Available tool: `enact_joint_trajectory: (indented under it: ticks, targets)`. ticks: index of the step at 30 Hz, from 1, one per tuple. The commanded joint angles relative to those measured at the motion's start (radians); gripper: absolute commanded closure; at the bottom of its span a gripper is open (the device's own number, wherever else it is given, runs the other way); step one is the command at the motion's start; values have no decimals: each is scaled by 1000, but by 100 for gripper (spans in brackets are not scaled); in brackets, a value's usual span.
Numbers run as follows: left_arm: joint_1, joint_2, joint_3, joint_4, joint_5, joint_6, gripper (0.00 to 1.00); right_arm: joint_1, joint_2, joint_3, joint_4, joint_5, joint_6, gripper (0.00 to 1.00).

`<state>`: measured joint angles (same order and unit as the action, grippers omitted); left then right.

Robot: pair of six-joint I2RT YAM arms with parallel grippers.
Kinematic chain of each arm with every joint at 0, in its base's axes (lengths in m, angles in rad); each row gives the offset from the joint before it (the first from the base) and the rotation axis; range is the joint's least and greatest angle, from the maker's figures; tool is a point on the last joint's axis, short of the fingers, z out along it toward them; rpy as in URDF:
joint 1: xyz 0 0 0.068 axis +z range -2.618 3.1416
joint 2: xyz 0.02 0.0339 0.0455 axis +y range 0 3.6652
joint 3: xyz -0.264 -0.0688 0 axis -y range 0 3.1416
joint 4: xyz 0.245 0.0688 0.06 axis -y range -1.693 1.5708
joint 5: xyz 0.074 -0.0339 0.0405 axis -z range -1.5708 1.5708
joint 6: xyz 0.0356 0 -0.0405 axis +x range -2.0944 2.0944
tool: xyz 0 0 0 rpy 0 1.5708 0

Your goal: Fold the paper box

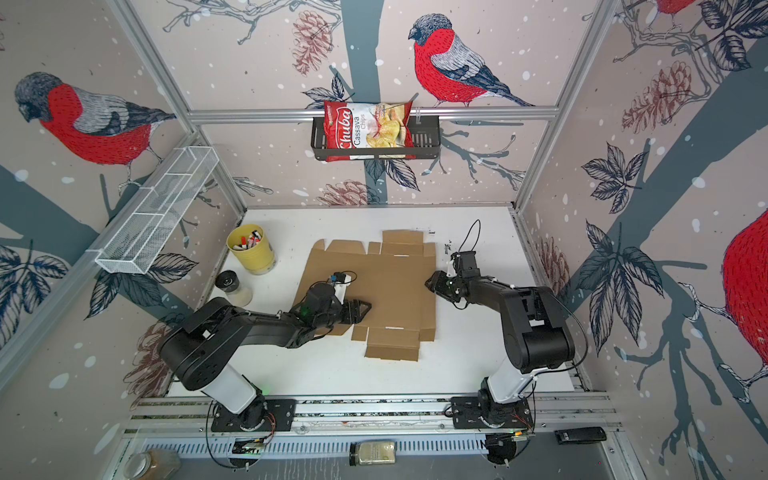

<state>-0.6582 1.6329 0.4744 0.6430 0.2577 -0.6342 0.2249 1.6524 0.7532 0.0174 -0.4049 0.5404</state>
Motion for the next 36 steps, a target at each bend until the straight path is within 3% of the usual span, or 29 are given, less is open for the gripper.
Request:
enact_joint_trajectory:
  ticks: [1,6,15,23,26,29,36]
  targets:
    - [-17,-7,-18,19,10,-46,30,18,3,5,-7,-25,-16,54]
    - [-42,-46,-51,19,1,-79,30,39,-1,36,-33,15,-18,77]
    - [-132,-231,-48,-127,-40,-81,30,156,-3,183,-259,277,-148,92]
    - [-105,-463,109,-453,-261,106,28,317,-9,367,-459,568,-279,96]
    - [-28,-497,136,-457,-248,149,28,381,-26,410,-511,678,-337,97]
    - [32,-504,158,-437,-252,190,28,439,-45,415,-521,708,-402,96]
    - [97,-462,250,-437,-241,317,28,577,-51,435,-553,842,-627,96]
